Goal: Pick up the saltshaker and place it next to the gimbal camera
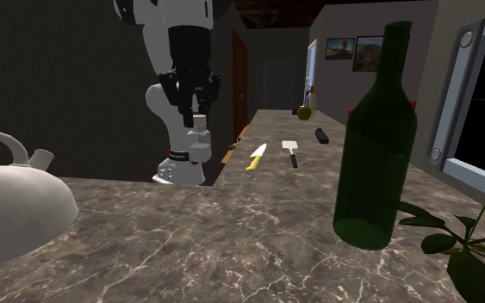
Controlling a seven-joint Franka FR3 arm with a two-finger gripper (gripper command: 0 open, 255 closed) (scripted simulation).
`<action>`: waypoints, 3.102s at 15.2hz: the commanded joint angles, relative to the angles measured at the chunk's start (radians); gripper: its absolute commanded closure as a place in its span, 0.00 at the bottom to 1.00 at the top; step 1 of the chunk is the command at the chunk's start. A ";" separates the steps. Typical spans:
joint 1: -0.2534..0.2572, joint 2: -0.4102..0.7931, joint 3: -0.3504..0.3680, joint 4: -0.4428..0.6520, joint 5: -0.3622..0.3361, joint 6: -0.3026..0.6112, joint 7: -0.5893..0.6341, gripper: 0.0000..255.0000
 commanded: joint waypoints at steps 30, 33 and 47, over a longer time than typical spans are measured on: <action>0.133 -0.188 0.401 -0.007 0.189 -0.212 0.421 1.00; 0.163 -0.180 0.465 -0.003 0.229 -0.208 0.494 1.00; 0.275 -0.003 0.754 0.146 0.368 -0.163 0.831 1.00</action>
